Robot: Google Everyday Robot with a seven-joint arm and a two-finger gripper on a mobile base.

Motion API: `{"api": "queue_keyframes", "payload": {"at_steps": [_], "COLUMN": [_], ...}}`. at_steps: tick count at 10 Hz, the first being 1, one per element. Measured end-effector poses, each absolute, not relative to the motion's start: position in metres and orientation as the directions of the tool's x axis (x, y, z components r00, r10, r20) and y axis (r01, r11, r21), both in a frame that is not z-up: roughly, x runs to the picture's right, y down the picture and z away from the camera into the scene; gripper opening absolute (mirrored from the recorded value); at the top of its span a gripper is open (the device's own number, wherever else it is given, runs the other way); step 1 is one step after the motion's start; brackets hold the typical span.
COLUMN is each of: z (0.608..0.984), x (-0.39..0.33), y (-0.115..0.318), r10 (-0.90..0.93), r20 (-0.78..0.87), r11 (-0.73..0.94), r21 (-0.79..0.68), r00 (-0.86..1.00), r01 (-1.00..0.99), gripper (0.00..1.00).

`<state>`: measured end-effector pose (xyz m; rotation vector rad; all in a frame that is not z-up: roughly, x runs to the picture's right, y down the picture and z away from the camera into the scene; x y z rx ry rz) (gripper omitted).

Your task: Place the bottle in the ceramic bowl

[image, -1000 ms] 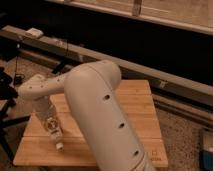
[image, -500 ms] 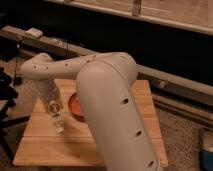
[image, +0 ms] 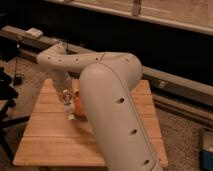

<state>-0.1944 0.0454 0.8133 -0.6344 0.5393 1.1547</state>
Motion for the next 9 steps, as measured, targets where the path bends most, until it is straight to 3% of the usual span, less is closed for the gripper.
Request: {"api": "queue_keyframes", "payload": {"at_steps": [5, 6, 9], "z": [0.849, 0.854, 0.858], "x": [-0.145, -0.139, -0.131], "y": [0.034, 0.035, 0.04], "r10": [0.681, 0.686, 0.696], "r20": [-0.706, -0.706, -0.701], "r11": [0.225, 0.221, 0.218], "r21": [-0.051, -0.028, -0.004], "r00": [0.194, 0.176, 0.158], "r01": [-0.973, -0.975, -0.976], "gripper": [0.0, 0.05, 0.32]}}
